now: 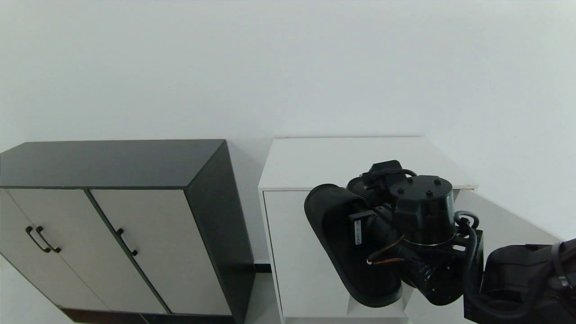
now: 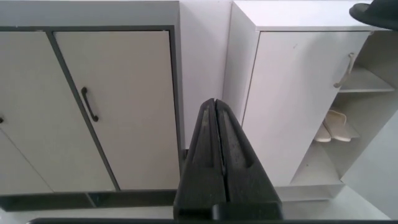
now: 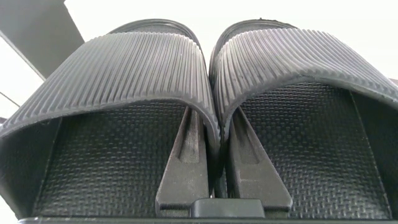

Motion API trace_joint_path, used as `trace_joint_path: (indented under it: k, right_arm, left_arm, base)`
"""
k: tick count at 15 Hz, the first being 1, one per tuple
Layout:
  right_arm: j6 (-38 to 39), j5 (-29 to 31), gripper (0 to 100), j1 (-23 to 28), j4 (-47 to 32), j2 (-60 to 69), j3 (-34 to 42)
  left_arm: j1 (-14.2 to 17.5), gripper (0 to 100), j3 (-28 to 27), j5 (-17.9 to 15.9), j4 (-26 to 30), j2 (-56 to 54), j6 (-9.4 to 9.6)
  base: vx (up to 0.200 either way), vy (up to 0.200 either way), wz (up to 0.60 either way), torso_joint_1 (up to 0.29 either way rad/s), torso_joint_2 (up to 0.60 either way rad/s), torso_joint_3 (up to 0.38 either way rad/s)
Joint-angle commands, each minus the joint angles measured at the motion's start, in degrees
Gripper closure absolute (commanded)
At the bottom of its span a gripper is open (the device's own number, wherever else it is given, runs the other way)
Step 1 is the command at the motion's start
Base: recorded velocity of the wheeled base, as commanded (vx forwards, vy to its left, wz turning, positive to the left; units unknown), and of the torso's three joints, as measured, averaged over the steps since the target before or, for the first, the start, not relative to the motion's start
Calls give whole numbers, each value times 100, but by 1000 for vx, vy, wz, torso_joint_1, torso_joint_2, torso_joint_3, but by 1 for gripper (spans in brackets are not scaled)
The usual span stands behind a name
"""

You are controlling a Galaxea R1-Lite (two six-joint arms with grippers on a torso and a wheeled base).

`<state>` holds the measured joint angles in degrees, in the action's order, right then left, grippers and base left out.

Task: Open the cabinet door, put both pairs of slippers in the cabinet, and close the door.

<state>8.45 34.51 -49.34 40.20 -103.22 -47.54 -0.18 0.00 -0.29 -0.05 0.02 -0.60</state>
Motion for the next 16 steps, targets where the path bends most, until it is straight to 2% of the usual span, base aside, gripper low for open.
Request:
trace_joint_path:
  k: [1,14,16]
  right_arm:
    - [-1,3,100,-6,14,-49,17]
    - [-27,-23,100,-15,216,-41,149]
    - [-98,-23,100,-15,304,-41,202]
  left_arm:
    - [1,100,0,3,-4,-2,-2]
    - [1,100,0,3,-4,6,-2]
    - [1,100,0,3,-4,-2,7]
  base:
    - [0,-200,0,-7,2,2]
    - [0,-200,0,4,1,3]
    - [0,0,0,0,0,0]
